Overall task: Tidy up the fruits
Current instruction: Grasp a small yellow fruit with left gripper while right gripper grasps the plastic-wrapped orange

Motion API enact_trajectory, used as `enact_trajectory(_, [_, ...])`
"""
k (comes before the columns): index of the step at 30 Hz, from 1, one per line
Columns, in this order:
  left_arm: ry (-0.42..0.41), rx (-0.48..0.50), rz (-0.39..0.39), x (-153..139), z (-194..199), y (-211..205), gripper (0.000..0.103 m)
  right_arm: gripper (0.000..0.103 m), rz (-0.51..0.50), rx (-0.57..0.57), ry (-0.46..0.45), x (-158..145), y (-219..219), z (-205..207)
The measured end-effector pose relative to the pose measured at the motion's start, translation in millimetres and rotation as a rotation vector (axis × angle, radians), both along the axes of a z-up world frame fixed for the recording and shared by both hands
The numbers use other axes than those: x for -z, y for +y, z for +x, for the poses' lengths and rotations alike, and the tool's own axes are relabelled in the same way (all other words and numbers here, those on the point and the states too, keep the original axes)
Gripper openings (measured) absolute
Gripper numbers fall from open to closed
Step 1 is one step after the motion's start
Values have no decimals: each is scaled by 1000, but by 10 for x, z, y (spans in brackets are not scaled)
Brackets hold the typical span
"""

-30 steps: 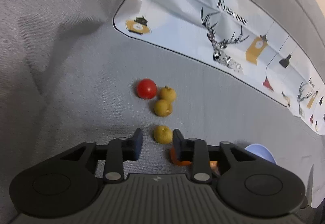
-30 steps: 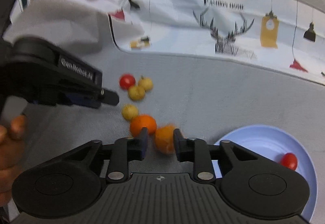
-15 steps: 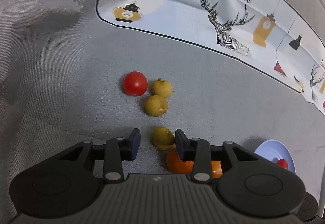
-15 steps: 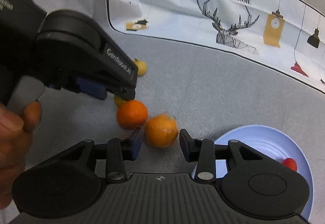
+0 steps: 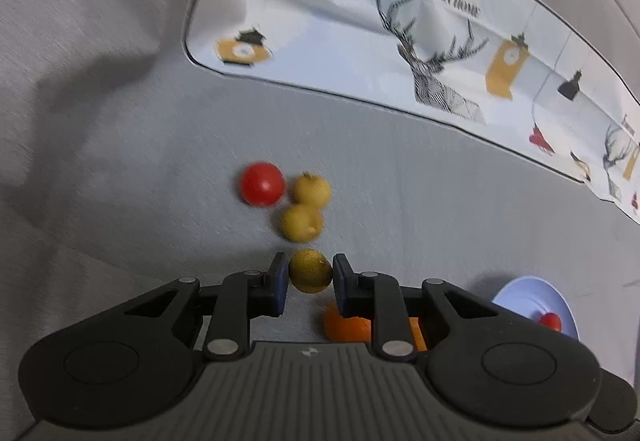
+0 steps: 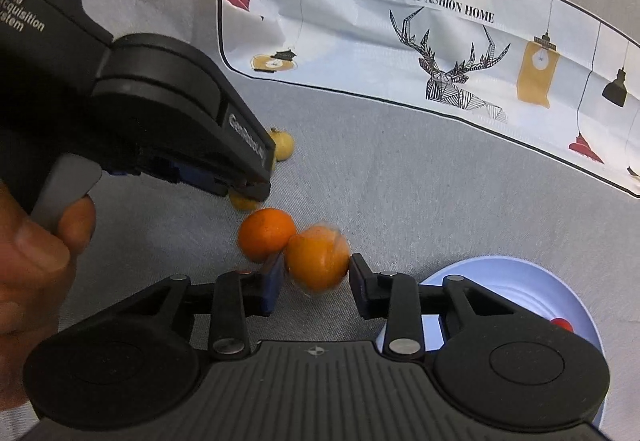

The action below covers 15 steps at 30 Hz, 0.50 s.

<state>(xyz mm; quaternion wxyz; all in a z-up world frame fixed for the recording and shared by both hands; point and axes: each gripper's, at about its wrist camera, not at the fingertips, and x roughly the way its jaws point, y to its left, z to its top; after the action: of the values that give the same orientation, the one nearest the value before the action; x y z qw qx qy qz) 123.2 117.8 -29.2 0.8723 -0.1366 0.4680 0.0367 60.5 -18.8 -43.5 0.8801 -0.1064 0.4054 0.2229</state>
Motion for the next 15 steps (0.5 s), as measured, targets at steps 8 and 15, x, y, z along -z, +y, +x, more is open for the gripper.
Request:
enact_trajectory(8, [68,-17,142,19,-52,66,26,36,-3,-79,53,-87,50,-134])
enact_trajectory(15, [90,14,168,98,-47,20,26,36,-12,-75,109,15,48,-109])
